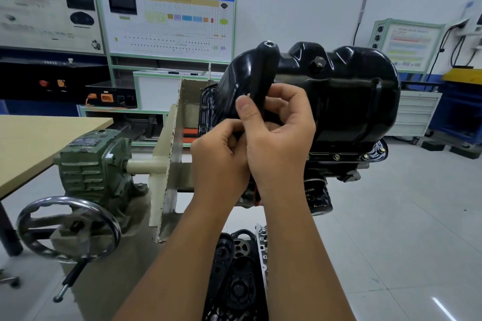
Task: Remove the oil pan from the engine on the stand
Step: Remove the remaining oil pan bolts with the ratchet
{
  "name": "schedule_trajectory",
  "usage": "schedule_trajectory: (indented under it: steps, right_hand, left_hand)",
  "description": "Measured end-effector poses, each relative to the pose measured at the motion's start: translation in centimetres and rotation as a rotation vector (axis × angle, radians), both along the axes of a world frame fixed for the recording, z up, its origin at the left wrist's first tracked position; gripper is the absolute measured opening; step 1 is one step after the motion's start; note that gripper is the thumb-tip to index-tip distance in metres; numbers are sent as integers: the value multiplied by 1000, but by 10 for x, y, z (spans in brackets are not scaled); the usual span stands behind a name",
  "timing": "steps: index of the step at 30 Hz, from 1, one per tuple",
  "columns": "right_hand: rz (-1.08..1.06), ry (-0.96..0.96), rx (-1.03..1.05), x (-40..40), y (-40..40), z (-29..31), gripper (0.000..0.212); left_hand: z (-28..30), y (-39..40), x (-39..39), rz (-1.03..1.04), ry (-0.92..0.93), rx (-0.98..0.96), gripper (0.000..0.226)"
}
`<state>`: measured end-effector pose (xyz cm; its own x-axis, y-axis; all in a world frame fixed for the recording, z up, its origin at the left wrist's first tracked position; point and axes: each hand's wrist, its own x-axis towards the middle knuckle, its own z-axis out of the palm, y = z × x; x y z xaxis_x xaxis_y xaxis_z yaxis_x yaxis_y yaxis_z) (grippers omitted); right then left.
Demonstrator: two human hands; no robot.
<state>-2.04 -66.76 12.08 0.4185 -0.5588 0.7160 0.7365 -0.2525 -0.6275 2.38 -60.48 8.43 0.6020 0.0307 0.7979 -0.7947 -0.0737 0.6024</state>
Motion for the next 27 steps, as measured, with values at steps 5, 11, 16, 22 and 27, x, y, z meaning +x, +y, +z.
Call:
schedule_trajectory:
  steps: [5,11,16,22,27]
  right_hand:
    - [-31,7,7,1,-2,-1,19]
    - [19,0,22,2,-5,0,21]
    - [-12,-1,24,-1,-2,0,22]
    - [-76,23,30,-1,-5,0,17]
    - [-49,19,17,0,-6,2,20]
  left_hand:
    - [-1,-2,2,22,-23,-8,25]
    - [-3,-1,3,17,-24,13,9]
    - [-2,-2,1,68,-23,24,19]
    - [-2,-2,1,74,-25,11,13]
    - [-2,-2,2,80,-16,16,10]
